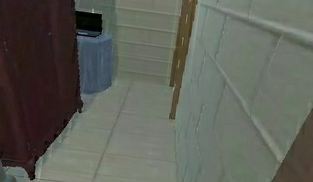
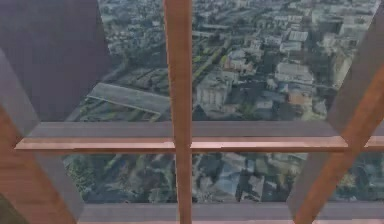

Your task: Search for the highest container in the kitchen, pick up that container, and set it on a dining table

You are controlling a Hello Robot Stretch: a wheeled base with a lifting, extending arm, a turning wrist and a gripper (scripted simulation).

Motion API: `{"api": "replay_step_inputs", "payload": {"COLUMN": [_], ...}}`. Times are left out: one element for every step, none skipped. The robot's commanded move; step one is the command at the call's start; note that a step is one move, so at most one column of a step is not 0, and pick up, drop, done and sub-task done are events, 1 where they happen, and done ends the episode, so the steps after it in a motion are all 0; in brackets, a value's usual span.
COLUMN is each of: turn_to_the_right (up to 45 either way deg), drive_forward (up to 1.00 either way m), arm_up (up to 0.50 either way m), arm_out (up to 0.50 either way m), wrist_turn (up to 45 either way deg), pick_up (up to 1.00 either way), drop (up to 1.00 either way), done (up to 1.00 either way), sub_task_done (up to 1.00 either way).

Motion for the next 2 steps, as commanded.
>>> {"api": "replay_step_inputs", "payload": {"turn_to_the_right": [0.0, 0.0], "drive_forward": [1.0, 1.0], "arm_up": [0.0, 0.0], "arm_out": [0.0, 0.0], "wrist_turn": [0.0, 0.0], "pick_up": [0.0, 0.0], "drop": [0.0, 0.0], "done": [0.0, 0.0], "sub_task_done": [0.0, 0.0]}}
